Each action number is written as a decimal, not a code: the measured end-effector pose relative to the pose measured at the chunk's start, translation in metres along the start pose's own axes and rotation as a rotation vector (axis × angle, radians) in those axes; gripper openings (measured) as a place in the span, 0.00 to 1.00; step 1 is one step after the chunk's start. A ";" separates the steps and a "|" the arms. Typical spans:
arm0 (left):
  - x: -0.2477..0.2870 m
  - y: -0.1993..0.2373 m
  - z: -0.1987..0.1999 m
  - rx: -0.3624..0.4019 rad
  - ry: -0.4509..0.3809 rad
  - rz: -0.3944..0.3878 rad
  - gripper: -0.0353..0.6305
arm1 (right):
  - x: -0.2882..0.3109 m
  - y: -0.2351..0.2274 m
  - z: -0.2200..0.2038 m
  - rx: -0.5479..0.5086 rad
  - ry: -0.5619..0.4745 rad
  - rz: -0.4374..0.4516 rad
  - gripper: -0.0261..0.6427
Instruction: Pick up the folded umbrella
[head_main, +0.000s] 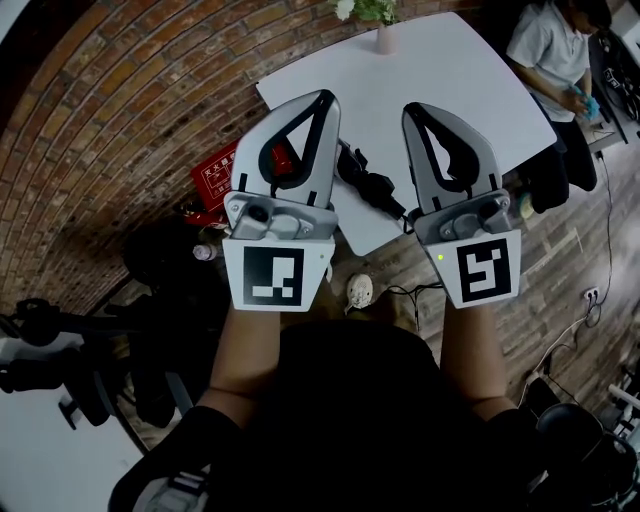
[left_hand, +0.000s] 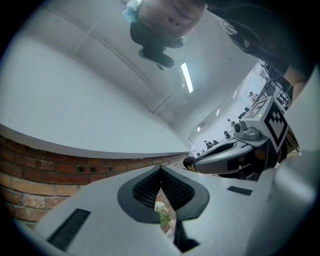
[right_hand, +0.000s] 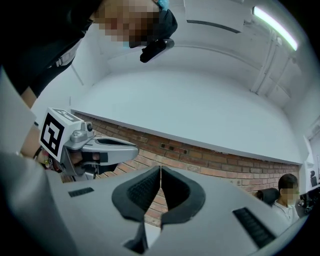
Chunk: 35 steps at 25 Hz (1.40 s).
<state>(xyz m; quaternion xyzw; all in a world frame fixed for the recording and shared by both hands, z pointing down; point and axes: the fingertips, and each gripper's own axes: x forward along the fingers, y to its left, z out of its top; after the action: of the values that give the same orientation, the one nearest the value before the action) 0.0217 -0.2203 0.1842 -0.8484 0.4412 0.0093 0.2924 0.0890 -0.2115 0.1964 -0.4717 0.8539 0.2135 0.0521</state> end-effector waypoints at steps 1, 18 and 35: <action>0.002 0.001 -0.002 -0.004 0.001 -0.001 0.07 | 0.002 0.001 -0.004 0.002 0.011 0.008 0.08; 0.015 0.005 -0.024 -0.035 0.017 -0.019 0.07 | 0.023 0.030 -0.096 0.086 0.280 0.158 0.25; 0.015 0.005 -0.043 -0.067 0.041 -0.021 0.07 | 0.016 0.068 -0.188 0.138 0.563 0.316 0.41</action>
<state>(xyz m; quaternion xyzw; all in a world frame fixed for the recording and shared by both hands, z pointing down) 0.0163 -0.2551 0.2131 -0.8624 0.4376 0.0037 0.2545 0.0453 -0.2702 0.3827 -0.3691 0.9100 0.0218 -0.1878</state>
